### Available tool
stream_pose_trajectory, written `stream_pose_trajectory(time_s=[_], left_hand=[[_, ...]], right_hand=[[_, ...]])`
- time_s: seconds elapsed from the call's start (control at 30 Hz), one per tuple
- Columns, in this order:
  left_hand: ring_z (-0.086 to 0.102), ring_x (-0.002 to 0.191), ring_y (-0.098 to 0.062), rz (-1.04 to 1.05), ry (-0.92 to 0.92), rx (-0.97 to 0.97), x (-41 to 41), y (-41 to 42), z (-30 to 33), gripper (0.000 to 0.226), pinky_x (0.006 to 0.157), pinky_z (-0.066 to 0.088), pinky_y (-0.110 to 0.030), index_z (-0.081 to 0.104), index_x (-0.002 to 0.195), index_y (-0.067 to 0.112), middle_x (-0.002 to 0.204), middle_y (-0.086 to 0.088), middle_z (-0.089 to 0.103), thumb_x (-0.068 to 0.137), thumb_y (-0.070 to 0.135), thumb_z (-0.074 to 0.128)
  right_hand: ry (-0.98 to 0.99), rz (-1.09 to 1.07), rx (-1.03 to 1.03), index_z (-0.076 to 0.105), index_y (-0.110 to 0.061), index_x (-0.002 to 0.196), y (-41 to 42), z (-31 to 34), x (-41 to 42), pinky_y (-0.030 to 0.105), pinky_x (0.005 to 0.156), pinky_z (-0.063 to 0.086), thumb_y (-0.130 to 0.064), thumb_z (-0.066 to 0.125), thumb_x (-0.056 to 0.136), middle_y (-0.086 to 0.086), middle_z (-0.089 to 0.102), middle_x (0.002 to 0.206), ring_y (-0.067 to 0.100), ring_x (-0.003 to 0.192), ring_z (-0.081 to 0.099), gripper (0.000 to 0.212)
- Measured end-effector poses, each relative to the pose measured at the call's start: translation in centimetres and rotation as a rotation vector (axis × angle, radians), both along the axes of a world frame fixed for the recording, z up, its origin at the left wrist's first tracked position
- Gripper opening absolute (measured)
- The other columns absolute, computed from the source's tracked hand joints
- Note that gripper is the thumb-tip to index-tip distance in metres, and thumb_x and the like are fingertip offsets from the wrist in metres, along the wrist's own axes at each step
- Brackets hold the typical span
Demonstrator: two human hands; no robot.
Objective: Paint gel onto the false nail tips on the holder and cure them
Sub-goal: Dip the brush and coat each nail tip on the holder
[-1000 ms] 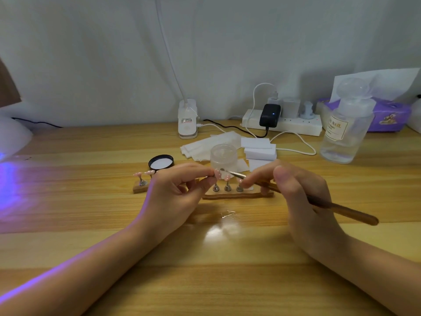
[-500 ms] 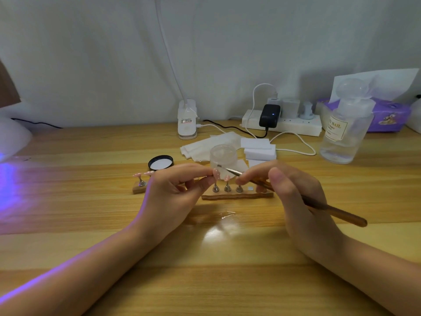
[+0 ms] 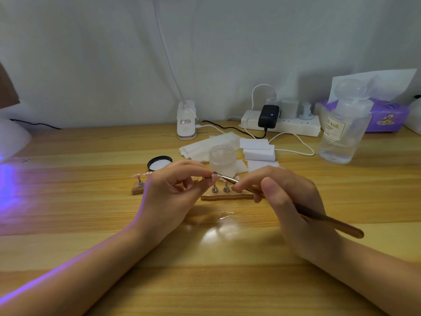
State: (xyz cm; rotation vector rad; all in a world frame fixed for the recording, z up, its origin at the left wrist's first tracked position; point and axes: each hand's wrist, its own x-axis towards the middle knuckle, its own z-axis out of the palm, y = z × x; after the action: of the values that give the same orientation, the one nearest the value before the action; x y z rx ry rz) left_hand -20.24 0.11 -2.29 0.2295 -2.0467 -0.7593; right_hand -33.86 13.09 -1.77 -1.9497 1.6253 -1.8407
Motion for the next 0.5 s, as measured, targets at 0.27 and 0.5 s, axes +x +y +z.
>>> stream_pose_trajectory(time_s=[0.27,0.5], left_hand=[[0.049,0.061,-0.002,0.024,-0.006,-0.01,-0.2,0.08,0.1,0.014,0.055,0.037,-0.01,0.072,0.084,0.015,0.08,0.004,0.065,0.074,0.007,0.072],[0.048,0.062,-0.001,0.032,-0.024,-0.002,-0.07,0.2,0.19,0.013,0.055,0.037,-0.009,0.071,0.085,0.012,0.08,0.001,0.064,0.073,0.009,0.071]], right_hand=[[-0.043,-0.047,-0.004,0.065,-0.025,0.081,0.01,0.11,-0.25,0.026,0.071,0.043,-0.029,0.033,0.089,-0.009,0.067,0.077,0.004,0.077,0.061,0.033],[0.002,-0.064,0.031,0.066,-0.024,0.08,-0.13,0.05,-0.23,0.023,0.072,0.045,-0.031,0.034,0.088,-0.011,0.067,0.079,0.003,0.081,0.061,0.035]])
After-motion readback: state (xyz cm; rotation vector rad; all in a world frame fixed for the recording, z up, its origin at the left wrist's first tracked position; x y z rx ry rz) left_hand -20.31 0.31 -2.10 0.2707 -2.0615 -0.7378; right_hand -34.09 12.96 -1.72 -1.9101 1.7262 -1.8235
